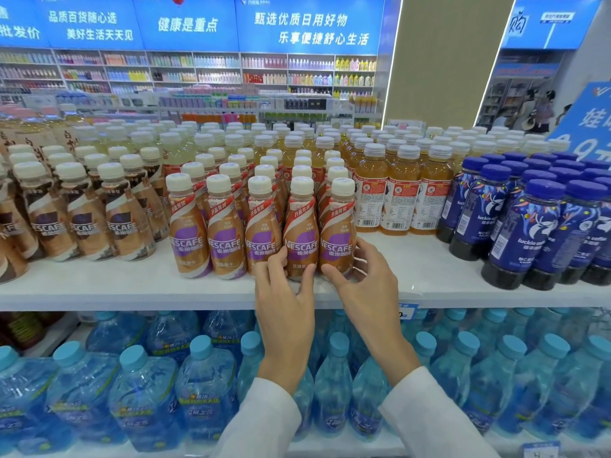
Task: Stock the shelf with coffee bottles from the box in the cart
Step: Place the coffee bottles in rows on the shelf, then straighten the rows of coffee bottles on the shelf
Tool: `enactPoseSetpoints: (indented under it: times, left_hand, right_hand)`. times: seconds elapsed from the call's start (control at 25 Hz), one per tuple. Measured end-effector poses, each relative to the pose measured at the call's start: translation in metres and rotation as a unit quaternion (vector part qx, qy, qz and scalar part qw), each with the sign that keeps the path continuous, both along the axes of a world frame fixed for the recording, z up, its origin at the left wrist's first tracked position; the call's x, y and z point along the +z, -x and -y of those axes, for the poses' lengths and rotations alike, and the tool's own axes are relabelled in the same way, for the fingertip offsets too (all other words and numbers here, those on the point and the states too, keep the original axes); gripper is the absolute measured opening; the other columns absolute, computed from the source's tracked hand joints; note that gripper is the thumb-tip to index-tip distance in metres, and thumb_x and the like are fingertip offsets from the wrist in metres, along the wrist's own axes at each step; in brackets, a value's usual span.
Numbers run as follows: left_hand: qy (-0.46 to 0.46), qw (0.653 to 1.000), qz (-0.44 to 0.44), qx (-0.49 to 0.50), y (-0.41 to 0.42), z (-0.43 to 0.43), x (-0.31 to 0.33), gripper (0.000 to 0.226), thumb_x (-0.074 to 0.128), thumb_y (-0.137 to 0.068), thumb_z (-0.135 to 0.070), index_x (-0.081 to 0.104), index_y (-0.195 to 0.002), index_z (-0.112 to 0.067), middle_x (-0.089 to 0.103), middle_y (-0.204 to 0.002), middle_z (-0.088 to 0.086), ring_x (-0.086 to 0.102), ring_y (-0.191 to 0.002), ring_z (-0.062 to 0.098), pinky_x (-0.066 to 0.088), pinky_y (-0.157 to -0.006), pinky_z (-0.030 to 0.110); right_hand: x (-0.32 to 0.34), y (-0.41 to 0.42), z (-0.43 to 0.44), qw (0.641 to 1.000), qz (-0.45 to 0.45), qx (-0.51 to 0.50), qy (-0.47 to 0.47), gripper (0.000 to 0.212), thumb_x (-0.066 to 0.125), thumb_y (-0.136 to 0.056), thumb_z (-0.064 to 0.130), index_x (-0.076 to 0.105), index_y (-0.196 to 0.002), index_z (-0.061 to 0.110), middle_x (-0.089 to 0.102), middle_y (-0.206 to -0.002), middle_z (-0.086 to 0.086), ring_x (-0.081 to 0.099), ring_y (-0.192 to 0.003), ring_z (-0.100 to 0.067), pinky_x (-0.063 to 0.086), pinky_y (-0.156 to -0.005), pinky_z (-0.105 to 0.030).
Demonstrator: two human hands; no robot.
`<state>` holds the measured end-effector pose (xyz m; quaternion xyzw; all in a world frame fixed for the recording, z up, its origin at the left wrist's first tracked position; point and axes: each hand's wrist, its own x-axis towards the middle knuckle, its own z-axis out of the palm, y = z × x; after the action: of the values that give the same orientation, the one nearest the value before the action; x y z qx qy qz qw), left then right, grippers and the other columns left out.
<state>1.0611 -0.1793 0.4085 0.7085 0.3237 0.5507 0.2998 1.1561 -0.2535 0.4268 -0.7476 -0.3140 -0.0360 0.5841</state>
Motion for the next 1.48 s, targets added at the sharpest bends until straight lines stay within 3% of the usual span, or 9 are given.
enactPoseSetpoints:
  times: [0.32, 0.52, 0.64, 0.84, 1.04, 1.16, 1.32, 1.4, 1.48]
  left_hand:
    - [-0.005, 1.000, -0.017, -0.017, 0.005, -0.001, 0.002, 0.052, 0.076, -0.091, -0.034, 0.051, -0.135, -0.021, 0.054, -0.124, -0.001, 0.059, -0.110, 0.018, 0.057, -0.090, 0.035]
    - [-0.001, 0.999, -0.035, -0.031, 0.018, -0.001, -0.004, 0.042, 0.074, -0.092, -0.028, 0.056, -0.129, -0.019, 0.058, -0.118, -0.005, 0.055, -0.106, 0.008, 0.052, -0.092, 0.029]
    - [-0.003, 0.999, -0.036, -0.026, 0.041, -0.002, -0.011, 0.039, 0.072, -0.092, -0.024, 0.058, -0.128, -0.022, 0.059, -0.119, -0.010, 0.056, -0.111, 0.006, 0.049, -0.098, 0.029]
    - [0.035, 0.999, -0.024, 0.023, 0.117, -0.018, -0.021, 0.042, 0.074, -0.091, -0.029, 0.059, -0.130, -0.027, 0.058, -0.121, -0.022, 0.056, -0.115, 0.001, 0.050, -0.100, 0.028]
    - [0.067, 0.995, -0.004, 0.072, 0.214, -0.084, -0.019, 0.034, 0.069, -0.094, -0.037, 0.059, -0.127, -0.040, 0.061, -0.120, -0.030, 0.056, -0.114, -0.007, 0.048, -0.095, 0.012]
    - [0.077, 0.993, 0.012, 0.083, 0.264, -0.146, -0.004, 0.033, 0.067, -0.095, -0.035, 0.062, -0.128, -0.033, 0.066, -0.119, -0.022, 0.063, -0.109, -0.001, 0.052, -0.094, 0.019]
    - [0.079, 0.995, -0.036, 0.043, 0.290, -0.228, 0.016, 0.038, 0.069, -0.094, -0.035, 0.062, -0.130, -0.025, 0.069, -0.117, -0.013, 0.066, -0.105, 0.007, 0.055, -0.096, 0.034]
    - [0.065, 0.995, -0.072, 0.003, 0.283, -0.254, 0.026, 0.041, 0.071, -0.094, -0.033, 0.061, -0.133, -0.022, 0.067, -0.119, -0.009, 0.065, -0.103, 0.010, 0.054, -0.093, 0.031]
    - [0.043, 0.995, -0.088, -0.024, 0.271, -0.269, 0.034, 0.041, 0.072, -0.094, -0.030, 0.061, -0.133, -0.022, 0.063, -0.112, -0.016, 0.063, -0.103, 0.009, 0.050, -0.088, 0.024]
  right_hand:
    - [0.001, 0.003, 0.002, 1.000, 0.011, 0.011, 0.012, 0.070, 0.080, -0.084, 0.042, 0.046, -0.144, 0.028, 0.059, -0.132, 0.005, 0.059, -0.117, -0.011, 0.056, -0.099, -0.038]
    - [-0.007, 0.007, 0.013, 1.000, 0.003, 0.016, -0.006, 0.070, 0.078, -0.088, 0.035, 0.045, -0.148, 0.023, 0.054, -0.136, 0.006, 0.055, -0.121, -0.006, 0.049, -0.103, -0.027]
    - [-0.021, 0.021, 0.023, 0.998, 0.023, 0.019, -0.053, 0.057, 0.075, -0.090, 0.028, 0.048, -0.139, 0.033, 0.049, -0.129, 0.019, 0.053, -0.113, 0.006, 0.040, -0.092, -0.011]
    - [-0.030, 0.081, 0.013, 0.995, 0.009, 0.090, -0.048, 0.049, 0.076, -0.087, 0.024, 0.053, -0.125, 0.044, 0.056, -0.117, 0.028, 0.056, -0.108, 0.008, 0.042, -0.091, -0.021]
    - [-0.017, 0.152, -0.055, 0.979, -0.017, 0.199, -0.027, 0.039, 0.074, -0.086, 0.034, 0.059, -0.121, 0.043, 0.065, -0.116, 0.027, 0.057, -0.109, 0.010, 0.045, -0.091, -0.019]
    - [0.001, 0.194, -0.116, 0.969, -0.006, 0.245, 0.013, 0.040, 0.070, -0.090, 0.040, 0.052, -0.126, 0.045, 0.059, -0.121, 0.030, 0.053, -0.113, 0.011, 0.045, -0.091, -0.015]
    - [0.024, 0.220, -0.207, 0.980, 0.014, 0.192, 0.052, 0.056, 0.071, -0.091, 0.038, 0.045, -0.140, 0.027, 0.054, -0.134, 0.010, 0.054, -0.117, -0.009, 0.048, -0.100, -0.033]
    - [0.029, 0.219, -0.239, 0.986, 0.003, 0.154, 0.058, 0.059, 0.074, -0.088, 0.039, 0.044, -0.137, 0.026, 0.054, -0.133, 0.003, 0.053, -0.112, -0.011, 0.046, -0.093, -0.030]
    - [0.032, 0.216, -0.258, 0.990, -0.016, 0.133, 0.054, 0.059, 0.076, -0.085, 0.041, 0.045, -0.133, 0.026, 0.056, -0.131, 0.001, 0.056, -0.111, -0.013, 0.046, -0.091, -0.031]
